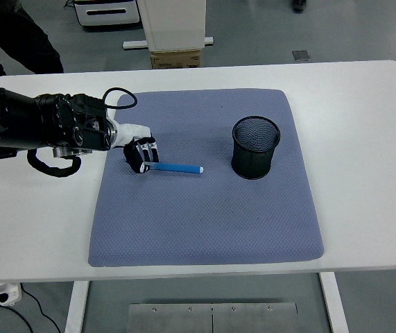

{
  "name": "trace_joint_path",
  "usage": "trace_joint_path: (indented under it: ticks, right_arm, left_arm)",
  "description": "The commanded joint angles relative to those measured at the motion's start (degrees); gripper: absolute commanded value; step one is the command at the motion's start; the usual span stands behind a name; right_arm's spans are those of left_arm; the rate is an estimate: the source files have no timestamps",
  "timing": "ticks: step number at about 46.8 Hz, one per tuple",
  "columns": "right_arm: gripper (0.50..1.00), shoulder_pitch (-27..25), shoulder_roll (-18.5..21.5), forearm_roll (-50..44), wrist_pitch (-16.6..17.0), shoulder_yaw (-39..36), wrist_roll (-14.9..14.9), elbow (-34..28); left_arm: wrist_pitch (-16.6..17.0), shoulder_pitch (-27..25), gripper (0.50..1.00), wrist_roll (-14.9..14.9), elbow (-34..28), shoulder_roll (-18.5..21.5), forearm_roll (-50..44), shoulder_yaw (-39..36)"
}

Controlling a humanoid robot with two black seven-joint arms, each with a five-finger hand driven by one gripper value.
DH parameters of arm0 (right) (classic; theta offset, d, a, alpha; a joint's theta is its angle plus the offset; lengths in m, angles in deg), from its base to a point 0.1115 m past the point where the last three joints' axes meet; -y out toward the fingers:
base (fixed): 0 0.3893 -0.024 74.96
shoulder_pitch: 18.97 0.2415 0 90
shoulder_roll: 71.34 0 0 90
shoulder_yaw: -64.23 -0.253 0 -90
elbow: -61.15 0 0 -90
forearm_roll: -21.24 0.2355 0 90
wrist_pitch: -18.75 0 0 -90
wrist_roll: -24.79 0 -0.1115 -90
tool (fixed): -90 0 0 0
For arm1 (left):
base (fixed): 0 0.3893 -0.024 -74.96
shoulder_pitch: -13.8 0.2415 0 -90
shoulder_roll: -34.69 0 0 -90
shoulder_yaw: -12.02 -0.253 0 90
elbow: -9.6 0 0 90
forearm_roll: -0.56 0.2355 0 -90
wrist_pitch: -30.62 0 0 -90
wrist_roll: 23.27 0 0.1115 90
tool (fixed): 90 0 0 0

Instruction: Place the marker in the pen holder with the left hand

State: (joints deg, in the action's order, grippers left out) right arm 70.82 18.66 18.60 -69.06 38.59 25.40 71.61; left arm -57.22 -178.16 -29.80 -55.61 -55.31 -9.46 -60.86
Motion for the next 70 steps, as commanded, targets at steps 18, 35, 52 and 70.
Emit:
trace_joint_path:
  ticks: [18,35,52,70]
  right_arm:
    - [1.000,0.0,0.0,0.0,0.0,0.0,0.0,0.0]
    - [1.000,0.0,0.0,0.0,0.0,0.0,0.0,0.0]
    - [1.000,0.0,0.0,0.0,0.0,0.0,0.0,0.0]
    - [1.000,0.0,0.0,0.0,0.0,0.0,0.0,0.0]
  left_arm:
    - [-0.2,-0.4,0.500,-0.1,0.1,0.0,0.0,-0.3]
    - [-0.2,-1.1,0.500,-0.1,0.1,0.0,-0.1,-0.3]
    - [-0.1,-2.4,0.500,-0.2,0.3,0.0,0.0,-0.8]
    - [-0.1,-3.9,0.500,-0.2,0.3,0.0,0.0,-1.5]
